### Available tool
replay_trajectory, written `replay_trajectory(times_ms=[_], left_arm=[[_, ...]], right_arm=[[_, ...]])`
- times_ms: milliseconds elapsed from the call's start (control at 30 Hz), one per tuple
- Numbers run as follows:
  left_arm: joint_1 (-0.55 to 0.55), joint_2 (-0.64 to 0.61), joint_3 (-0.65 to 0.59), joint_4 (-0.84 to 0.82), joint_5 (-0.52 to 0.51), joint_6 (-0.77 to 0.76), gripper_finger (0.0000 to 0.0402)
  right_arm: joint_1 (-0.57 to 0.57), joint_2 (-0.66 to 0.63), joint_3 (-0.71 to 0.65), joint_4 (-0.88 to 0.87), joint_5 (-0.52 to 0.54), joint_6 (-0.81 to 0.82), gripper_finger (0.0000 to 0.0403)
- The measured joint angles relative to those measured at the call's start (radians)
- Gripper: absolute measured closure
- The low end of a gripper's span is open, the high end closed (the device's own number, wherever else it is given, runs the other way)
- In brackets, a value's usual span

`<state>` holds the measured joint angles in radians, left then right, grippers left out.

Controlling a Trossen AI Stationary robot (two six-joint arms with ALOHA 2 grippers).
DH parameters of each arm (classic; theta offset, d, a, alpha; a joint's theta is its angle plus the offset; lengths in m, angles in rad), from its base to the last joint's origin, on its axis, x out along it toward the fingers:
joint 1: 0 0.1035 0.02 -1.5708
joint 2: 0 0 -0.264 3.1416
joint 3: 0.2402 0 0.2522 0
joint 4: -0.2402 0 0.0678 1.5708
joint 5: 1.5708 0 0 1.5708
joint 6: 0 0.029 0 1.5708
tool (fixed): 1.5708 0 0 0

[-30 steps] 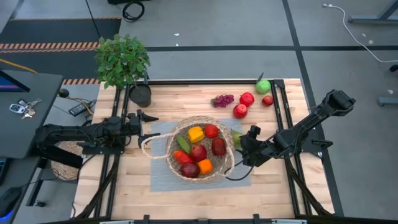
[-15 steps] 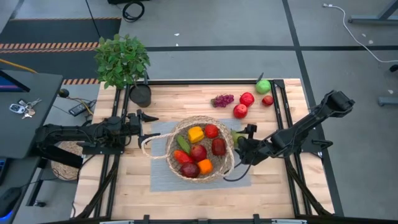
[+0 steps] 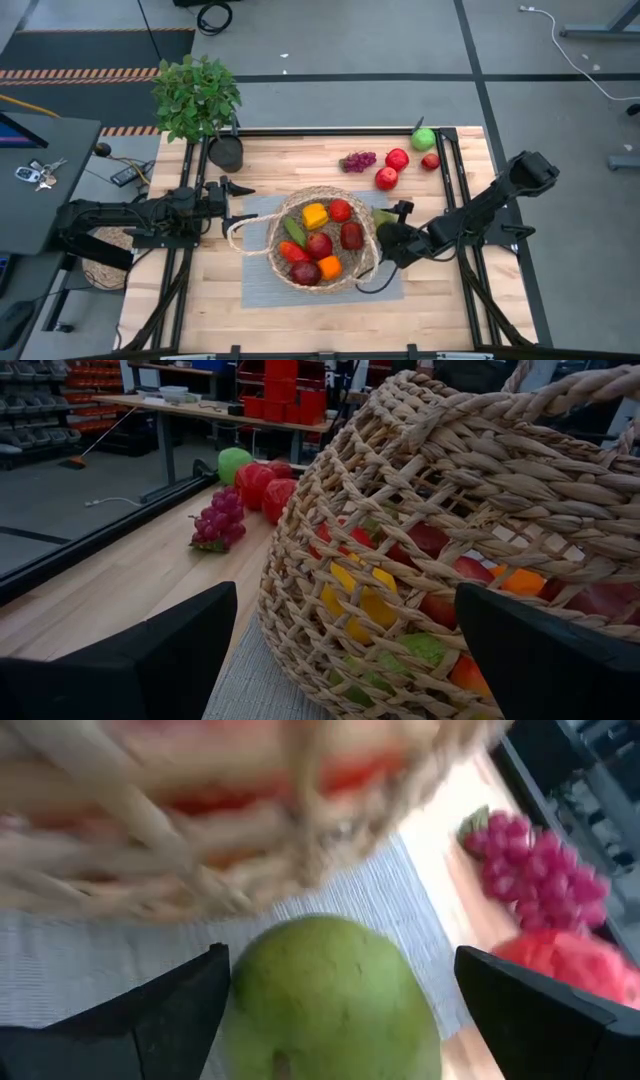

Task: Build produce basket
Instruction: Put the pear into the basket

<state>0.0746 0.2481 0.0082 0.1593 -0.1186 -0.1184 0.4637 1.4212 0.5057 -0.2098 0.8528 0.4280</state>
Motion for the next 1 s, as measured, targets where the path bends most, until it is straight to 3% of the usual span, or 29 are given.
replay_trajectory(times_ms=[267, 433, 1000], left_arm=[[0.000, 0.000, 0.000, 0.000, 0.000, 0.000, 0.0019], [0.000, 0.000, 0.000, 0.000, 0.000, 0.000, 0.0019], [0.000, 0.000, 0.000, 0.000, 0.000, 0.000, 0.0019]], right_arm=[[-0.038, -0.005, -0.212, 0.416, 0.010, -0.025, 0.0031], [-0.046, -0.003, -0.281, 0.588, 0.012, -0.043, 0.0033], [-0.047, -0.007, -0.217, 0.586, 0.038, -0.105, 0.0056]])
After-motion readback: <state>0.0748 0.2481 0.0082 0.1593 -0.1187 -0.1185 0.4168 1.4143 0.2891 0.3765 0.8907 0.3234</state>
